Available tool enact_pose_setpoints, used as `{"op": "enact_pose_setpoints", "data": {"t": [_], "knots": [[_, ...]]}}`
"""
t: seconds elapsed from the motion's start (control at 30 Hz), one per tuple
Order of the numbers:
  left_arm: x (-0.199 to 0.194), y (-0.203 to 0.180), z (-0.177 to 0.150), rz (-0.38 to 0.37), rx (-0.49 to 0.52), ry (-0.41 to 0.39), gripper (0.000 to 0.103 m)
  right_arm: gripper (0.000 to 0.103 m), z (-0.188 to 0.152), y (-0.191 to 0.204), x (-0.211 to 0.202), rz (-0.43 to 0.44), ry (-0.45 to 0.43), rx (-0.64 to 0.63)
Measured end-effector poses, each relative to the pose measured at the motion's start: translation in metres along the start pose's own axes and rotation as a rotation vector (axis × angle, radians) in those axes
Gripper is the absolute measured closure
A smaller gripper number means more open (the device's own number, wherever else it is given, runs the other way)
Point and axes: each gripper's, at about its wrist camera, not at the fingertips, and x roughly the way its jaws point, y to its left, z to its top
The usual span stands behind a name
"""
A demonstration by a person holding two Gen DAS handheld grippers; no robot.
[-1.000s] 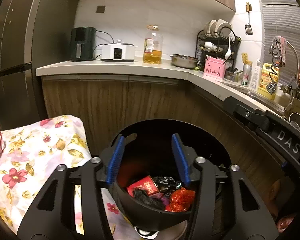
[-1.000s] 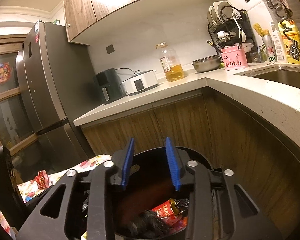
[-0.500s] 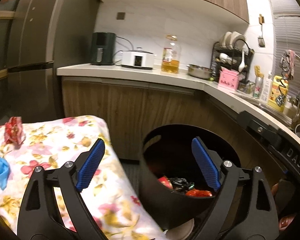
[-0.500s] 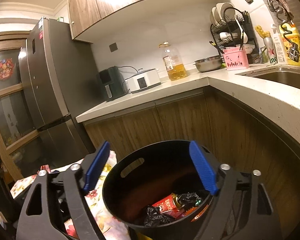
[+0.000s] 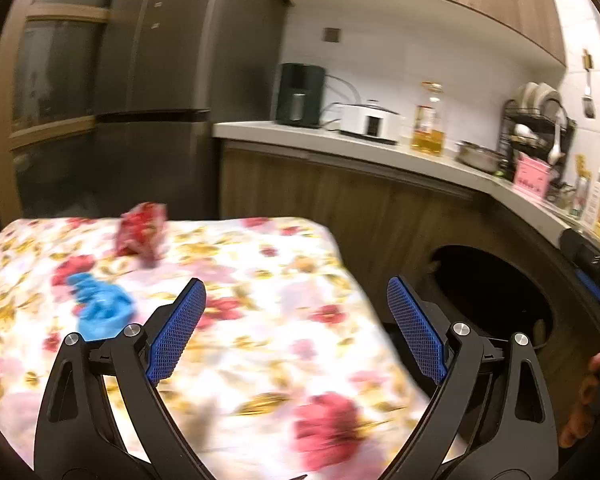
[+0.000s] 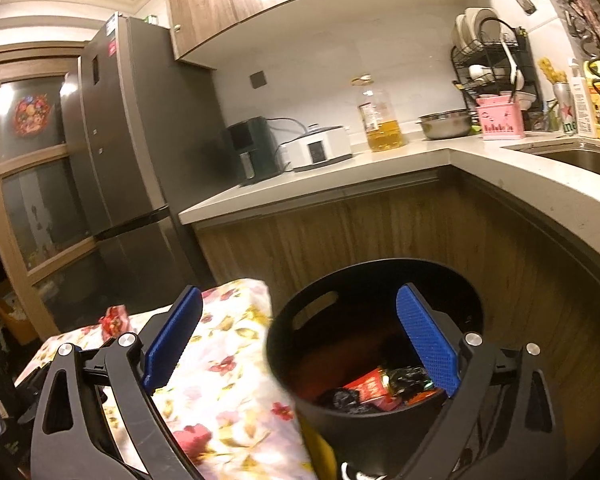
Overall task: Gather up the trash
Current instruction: 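Move both tools back to the table toward the blue glove, then grasp the blue glove with the left tool while the right tool grasps the red printed bag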
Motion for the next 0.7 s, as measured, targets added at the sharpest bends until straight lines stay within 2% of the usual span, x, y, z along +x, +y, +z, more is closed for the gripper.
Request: {"op": "enact_pose_setpoints", "data": {"t": [0.37, 0.7], "knots": [[0.0, 0.097, -0.011, 0.196, -0.064, 0.013, 0.013, 0.009, -0.016, 0.061, 0.008, 0.074, 0.025, -0.047], [0.019, 0.146, -0.012, 0.264, -0.118, 0.033, 0.013, 0.009, -0.025, 0.116, 0.031, 0.134, 0.022, -0.086]]}}
